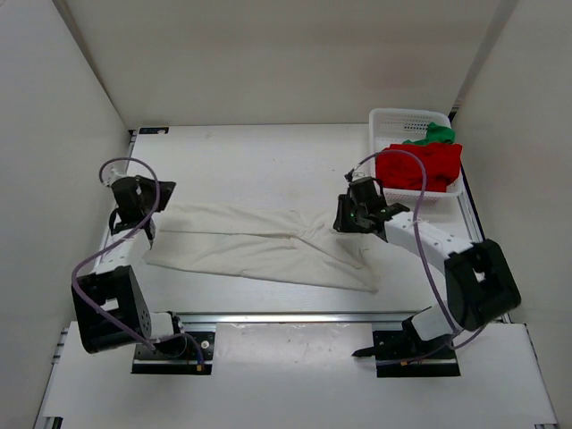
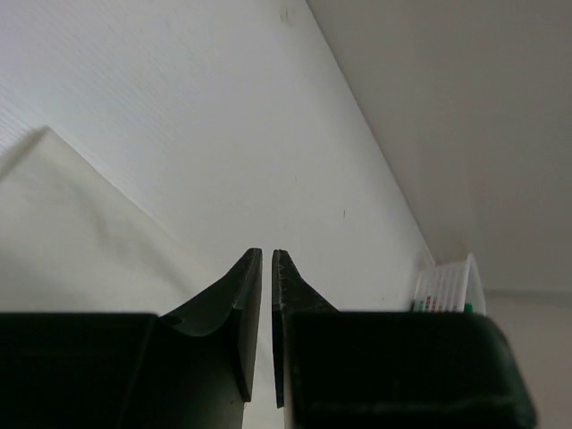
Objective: Fold and stack the t-shirts
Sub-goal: Fold the other side of the tshirt into a rectangle
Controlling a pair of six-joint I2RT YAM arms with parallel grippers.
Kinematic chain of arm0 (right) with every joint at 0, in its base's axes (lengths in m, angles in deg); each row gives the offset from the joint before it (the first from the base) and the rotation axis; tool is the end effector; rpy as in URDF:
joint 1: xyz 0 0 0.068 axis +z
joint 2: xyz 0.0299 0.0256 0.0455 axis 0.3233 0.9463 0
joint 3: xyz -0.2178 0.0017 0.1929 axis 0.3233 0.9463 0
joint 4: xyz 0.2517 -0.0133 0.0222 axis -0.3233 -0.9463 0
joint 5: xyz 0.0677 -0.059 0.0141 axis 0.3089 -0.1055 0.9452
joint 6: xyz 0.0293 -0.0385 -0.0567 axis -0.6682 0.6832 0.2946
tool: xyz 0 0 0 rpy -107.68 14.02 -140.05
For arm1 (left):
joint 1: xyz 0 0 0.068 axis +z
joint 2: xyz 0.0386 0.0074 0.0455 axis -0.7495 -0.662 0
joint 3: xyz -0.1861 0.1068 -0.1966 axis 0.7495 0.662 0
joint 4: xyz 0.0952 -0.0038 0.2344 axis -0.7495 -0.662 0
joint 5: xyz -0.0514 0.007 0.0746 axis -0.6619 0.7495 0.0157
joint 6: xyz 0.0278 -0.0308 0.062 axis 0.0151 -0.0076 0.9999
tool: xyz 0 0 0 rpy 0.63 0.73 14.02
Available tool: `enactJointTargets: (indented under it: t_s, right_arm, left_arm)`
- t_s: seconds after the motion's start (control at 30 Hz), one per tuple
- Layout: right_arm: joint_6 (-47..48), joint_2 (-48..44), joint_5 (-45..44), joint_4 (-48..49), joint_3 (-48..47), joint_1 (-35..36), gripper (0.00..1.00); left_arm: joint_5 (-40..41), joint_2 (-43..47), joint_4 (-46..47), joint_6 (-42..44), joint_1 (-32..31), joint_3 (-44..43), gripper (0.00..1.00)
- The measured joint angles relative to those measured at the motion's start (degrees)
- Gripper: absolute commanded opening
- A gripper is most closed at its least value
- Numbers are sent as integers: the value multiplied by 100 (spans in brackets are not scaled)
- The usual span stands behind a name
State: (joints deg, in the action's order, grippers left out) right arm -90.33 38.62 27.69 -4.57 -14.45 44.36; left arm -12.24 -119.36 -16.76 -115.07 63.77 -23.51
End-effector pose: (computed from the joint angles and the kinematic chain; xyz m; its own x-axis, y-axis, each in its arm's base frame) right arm 0.2707 0.1316 0.2130 -0.7938 0.0624 -0.6050 -0.1496 0.9441 0.2936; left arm 0.2917 0.0661 0.2436 -0.1748 -0.8523 -0.4930 -0.3509 0.5218 -0.7776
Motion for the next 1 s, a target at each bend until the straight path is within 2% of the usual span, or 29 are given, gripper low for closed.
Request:
enactJointTargets:
  t_s: [0.1, 0.23, 0.4, 0.5, 0.67, 1.0]
  right_arm:
    - [129, 715, 127, 208, -361, 22, 30]
    - [232, 1386, 286, 450, -815, 48, 32]
    - [260, 1775, 417, 605, -986, 144, 32]
    - [275, 1862, 448, 566, -986, 225, 19]
    - [273, 1790, 297, 387, -984, 450, 2]
    - [122, 1239, 59, -505, -986, 1180, 0]
  left_arm:
    - [11, -229, 61, -11, -525, 129, 18]
    - [-72, -553, 140, -120, -1147, 361, 16]
    - [-142, -667, 299, -201, -1941, 573, 16]
    - [-225, -623, 483, -240, -2249, 804, 16]
    - [-225, -442, 608, -269, -2358, 1228, 16]
    - [-243, -291, 839, -350, -2400, 1556, 17]
